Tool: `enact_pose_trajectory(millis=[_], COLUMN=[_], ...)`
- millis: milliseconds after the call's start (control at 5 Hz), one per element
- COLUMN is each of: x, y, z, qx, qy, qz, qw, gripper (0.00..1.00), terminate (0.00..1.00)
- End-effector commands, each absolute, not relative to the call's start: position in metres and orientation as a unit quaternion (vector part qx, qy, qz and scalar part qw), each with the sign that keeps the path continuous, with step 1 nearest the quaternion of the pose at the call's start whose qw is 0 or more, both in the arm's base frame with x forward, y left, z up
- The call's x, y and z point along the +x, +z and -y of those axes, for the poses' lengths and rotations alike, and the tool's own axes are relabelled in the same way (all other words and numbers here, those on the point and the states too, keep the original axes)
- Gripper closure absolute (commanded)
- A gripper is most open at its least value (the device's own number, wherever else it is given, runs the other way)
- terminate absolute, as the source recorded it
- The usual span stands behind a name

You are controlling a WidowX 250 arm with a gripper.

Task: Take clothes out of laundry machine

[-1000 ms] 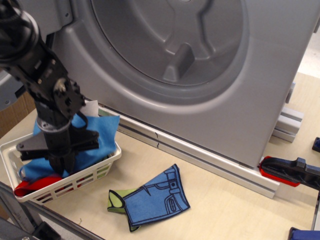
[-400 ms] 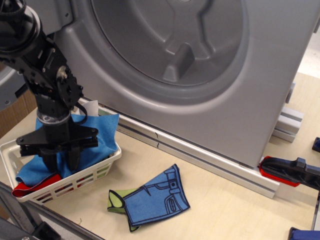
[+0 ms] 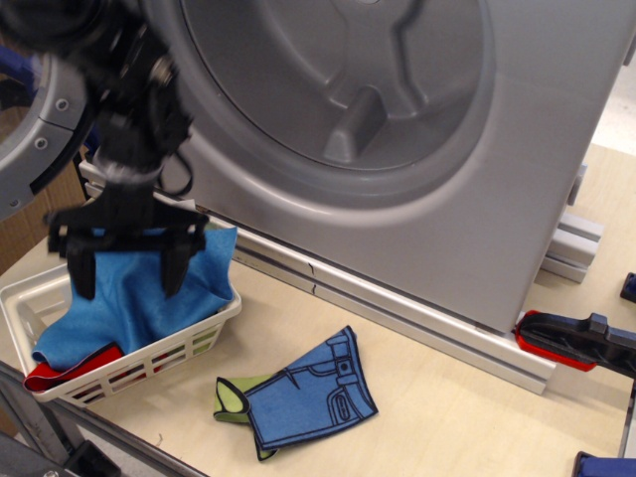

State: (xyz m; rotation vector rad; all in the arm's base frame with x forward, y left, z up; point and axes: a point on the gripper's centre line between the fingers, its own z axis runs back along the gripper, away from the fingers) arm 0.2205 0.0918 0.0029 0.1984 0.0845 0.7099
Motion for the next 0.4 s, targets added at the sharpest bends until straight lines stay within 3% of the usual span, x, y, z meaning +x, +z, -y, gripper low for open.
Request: enact_pose_trajectory(millis=[0, 200], x=[0.248, 0.248], y=[0.0482, 0.0482], z=[-0.0867, -0.0867], qx=[0.091, 0.091], qy=[0.329, 0.329], qz=[-0.014, -0.014], qw=[0.94, 0.94], gripper=[0.0, 0.0], terminate=[0.0, 1.0])
